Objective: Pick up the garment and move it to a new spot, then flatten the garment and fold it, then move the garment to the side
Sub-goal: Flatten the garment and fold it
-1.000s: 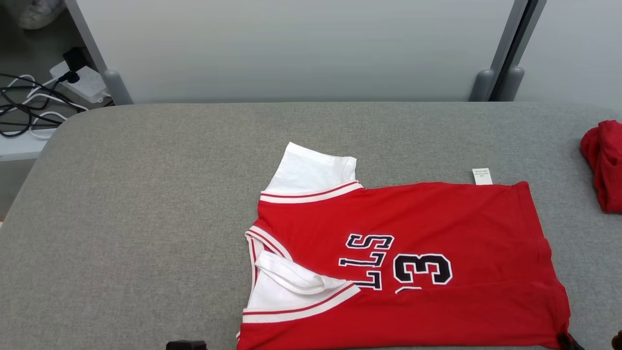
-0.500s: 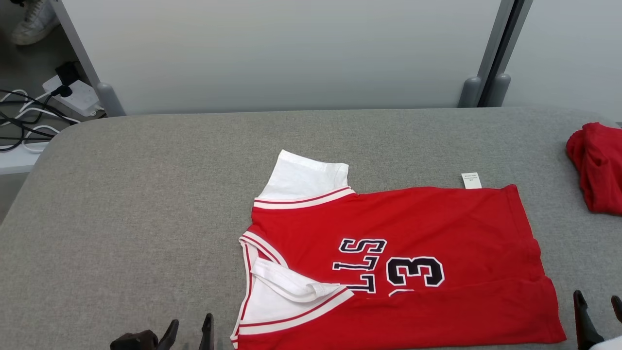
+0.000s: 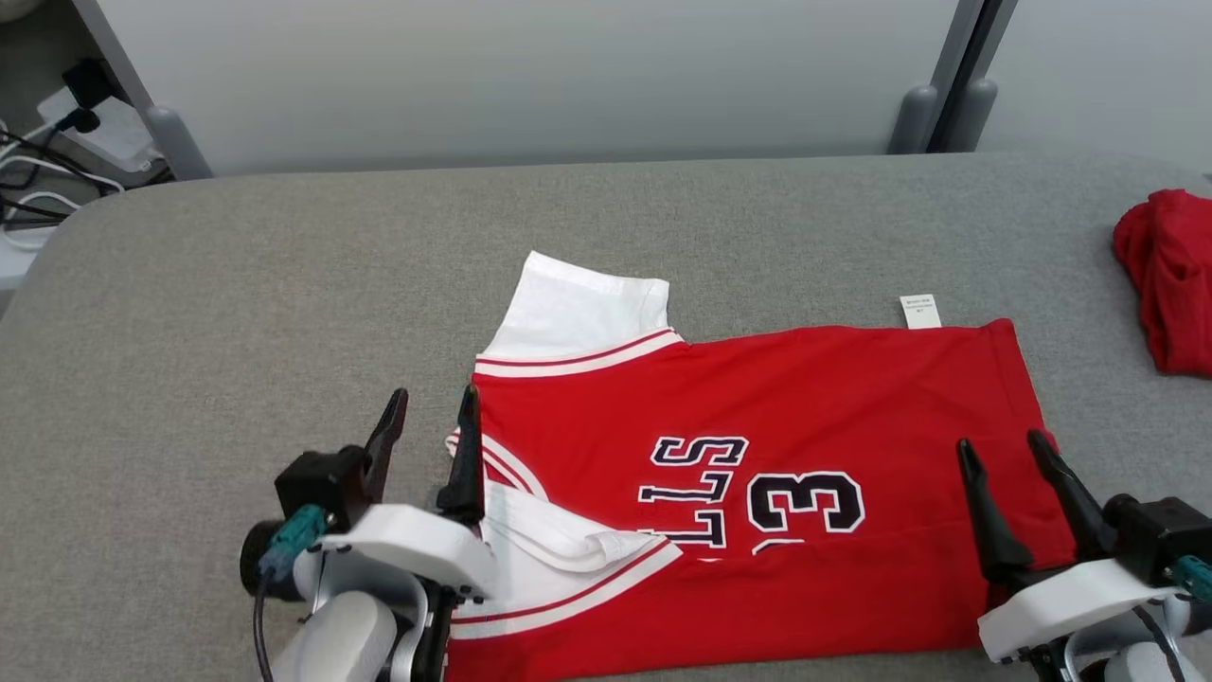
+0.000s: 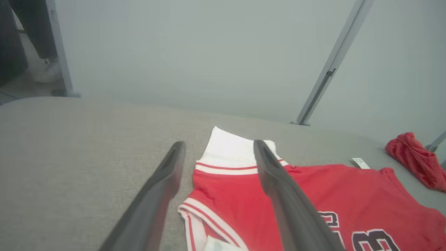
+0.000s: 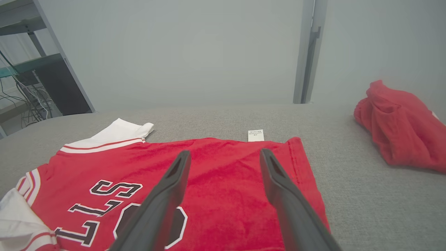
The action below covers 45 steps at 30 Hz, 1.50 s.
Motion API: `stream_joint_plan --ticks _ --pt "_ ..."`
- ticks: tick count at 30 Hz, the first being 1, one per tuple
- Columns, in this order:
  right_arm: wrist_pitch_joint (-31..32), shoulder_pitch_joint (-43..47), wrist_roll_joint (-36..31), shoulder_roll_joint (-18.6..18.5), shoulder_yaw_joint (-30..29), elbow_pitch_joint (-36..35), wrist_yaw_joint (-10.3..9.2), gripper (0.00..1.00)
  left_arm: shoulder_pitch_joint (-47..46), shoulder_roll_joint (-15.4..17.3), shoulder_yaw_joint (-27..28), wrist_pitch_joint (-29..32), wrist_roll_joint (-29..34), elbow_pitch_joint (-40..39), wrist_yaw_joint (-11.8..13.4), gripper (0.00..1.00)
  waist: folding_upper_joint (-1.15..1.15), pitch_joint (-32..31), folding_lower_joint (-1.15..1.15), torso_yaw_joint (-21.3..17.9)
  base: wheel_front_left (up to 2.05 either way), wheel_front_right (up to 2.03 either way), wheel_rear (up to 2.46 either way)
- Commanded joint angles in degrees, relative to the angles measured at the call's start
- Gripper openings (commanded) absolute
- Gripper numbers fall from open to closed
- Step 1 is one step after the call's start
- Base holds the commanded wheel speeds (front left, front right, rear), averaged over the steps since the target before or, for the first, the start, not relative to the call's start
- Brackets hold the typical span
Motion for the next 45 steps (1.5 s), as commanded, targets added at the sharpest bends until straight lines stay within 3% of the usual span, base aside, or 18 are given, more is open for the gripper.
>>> stream_joint_plan --ticks 1,10,23,34,38,45 --pt "-0.8 -2.1 0.5 -1.5 1.4 -1.9 -0.01 1.0 -4.6 0.5 1.9 -0.6 0.8 0.1 -0.7 1.0 0.0 1.6 0.0 -0.7 0.0 0.0 0.0" --pt "-0.8 -4.7 1.2 -2.4 3.0 -2.9 -0.01 1.0 -22.2 -1.3 0.8 5.4 1.0 12.7 -4.4 1.0 0.0 8.7 0.0 -3.0 0.0 0.0 0.0" --pt "-0.8 -9.3 1.0 -2.7 4.9 -3.5 -0.01 1.0 -44.0 -3.6 -0.6 16.2 1.0 36.9 -6.8 1.0 0.0 16.0 0.0 -6.9 0.0 0.0 0.0" --pt "-0.8 -10.6 1.0 -1.9 5.7 -3.5 -0.01 1.0 -53.7 -4.5 -1.6 21.3 0.6 48.9 -9.6 1.0 0.0 19.1 0.0 -9.3 0.0 0.0 0.0" --pt "-0.8 -11.2 0.8 -1.8 6.1 -3.4 -0.01 1.0 -57.0 -4.2 -3.1 26.2 1.3 54.0 -10.2 1.0 0.0 20.3 0.0 -10.1 0.0 0.0 0.0" --pt "-0.8 -11.4 0.5 -1.8 6.5 -3.5 -0.01 1.0 -60.1 -3.4 -2.7 26.2 0.7 56.1 -10.6 1.0 0.0 21.4 0.0 -11.1 0.0 0.0 0.0"
